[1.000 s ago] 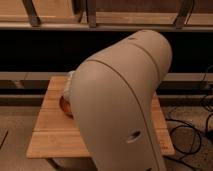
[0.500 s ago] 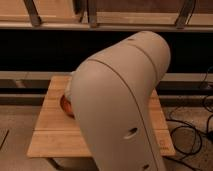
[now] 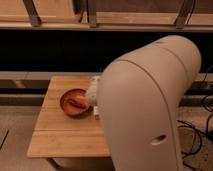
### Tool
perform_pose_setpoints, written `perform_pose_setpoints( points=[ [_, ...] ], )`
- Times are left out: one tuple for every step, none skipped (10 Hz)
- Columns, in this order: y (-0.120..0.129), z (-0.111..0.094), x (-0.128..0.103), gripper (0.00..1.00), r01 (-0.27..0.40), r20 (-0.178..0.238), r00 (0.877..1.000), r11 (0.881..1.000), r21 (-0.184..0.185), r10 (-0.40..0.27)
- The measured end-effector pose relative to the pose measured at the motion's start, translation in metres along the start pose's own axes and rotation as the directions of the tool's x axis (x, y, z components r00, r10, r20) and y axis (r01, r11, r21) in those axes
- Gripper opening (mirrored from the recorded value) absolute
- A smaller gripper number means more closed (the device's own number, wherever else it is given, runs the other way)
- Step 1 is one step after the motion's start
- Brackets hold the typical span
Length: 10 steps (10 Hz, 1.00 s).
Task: Place the white sponge in the ceramic cup
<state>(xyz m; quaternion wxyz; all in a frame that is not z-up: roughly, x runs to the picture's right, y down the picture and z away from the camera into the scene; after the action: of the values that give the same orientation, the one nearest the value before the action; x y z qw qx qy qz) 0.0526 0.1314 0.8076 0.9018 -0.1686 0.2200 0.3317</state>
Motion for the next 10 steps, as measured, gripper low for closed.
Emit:
perform_pose_setpoints(
  points=[
    [-0.008, 0.002, 0.017, 0.80, -0.029, -0.001, 1.000, 1.000, -0.002, 0.029],
    [-0.012, 0.003, 0.026, 0.80, -0.036, -0.001, 0.999, 0.999, -0.003, 0.036],
    [-0.016, 0.005, 0.036, 0.80, -0.022, -0.001, 1.000, 1.000, -0.004, 0.022],
    [-0.019, 0.007, 0.043, 0.80, 0.016, -0.003, 1.000, 1.000, -0.006, -0.016],
    [-0.021, 0.012, 0.047, 0.80, 0.080, -0.005, 0.997, 0.997, -0.008, -0.080],
    [-0.024, 0.015, 0.043, 0.80, 0.161, 0.000, 0.987, 0.987, -0.008, -0.161],
    [-0.026, 0.016, 0.038, 0.80, 0.216, 0.011, 0.976, 0.976, -0.005, -0.216],
    [-0.031, 0.018, 0.034, 0.80, 0.279, 0.031, 0.960, 0.960, -0.003, -0.278],
    [-0.036, 0.020, 0.031, 0.80, 0.327, 0.062, 0.943, 0.945, -0.002, -0.326],
    [-0.042, 0.021, 0.028, 0.80, 0.362, 0.103, 0.928, 0.932, -0.005, -0.359]
  ],
)
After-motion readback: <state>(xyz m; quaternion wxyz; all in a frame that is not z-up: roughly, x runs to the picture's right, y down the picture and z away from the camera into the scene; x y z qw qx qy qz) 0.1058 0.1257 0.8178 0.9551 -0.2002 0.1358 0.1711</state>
